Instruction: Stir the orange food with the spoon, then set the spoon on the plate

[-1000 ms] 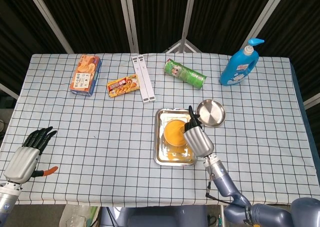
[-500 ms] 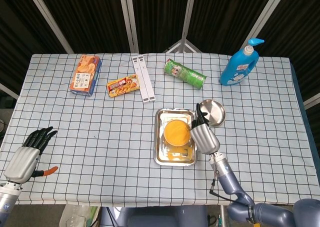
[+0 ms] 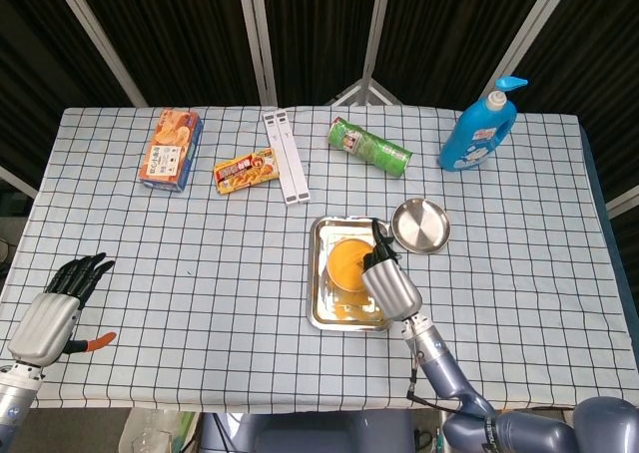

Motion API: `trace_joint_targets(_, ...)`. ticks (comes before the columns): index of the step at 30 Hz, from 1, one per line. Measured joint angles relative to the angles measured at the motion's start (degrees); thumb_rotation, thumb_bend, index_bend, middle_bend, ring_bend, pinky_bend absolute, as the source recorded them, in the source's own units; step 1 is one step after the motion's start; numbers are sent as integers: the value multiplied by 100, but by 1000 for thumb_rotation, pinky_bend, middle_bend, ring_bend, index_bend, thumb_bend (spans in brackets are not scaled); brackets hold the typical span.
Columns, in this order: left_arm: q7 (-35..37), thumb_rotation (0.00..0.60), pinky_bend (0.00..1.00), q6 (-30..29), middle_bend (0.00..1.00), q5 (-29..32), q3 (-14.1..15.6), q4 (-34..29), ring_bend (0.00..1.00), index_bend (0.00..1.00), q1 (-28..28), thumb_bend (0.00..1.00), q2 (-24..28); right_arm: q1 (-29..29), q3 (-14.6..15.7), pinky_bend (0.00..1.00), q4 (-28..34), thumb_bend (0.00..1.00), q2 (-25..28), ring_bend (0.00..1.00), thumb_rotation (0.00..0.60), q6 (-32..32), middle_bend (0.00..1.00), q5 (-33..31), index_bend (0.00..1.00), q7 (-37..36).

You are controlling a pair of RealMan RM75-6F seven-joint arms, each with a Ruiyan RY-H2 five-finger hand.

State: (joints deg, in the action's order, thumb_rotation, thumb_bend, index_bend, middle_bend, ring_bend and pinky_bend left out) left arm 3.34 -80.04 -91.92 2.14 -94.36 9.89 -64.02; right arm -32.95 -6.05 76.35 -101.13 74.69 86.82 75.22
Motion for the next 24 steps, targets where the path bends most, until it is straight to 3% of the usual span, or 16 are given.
trace_joint_targets(15, -5, 600, 0, 0, 0, -1, -2, 4, 0, 0, 2, 0, -4, -56, -179, 0, 96, 531, 198, 381, 600, 23, 556, 10, 608, 177)
trace_joint_targets(24, -22, 600, 0, -11, 0, 0, -3, 0, 0, 0, -4, 0, -9, 33, -45, 0, -215, 532, 159, 381, 600, 31, 556, 14, 608, 210)
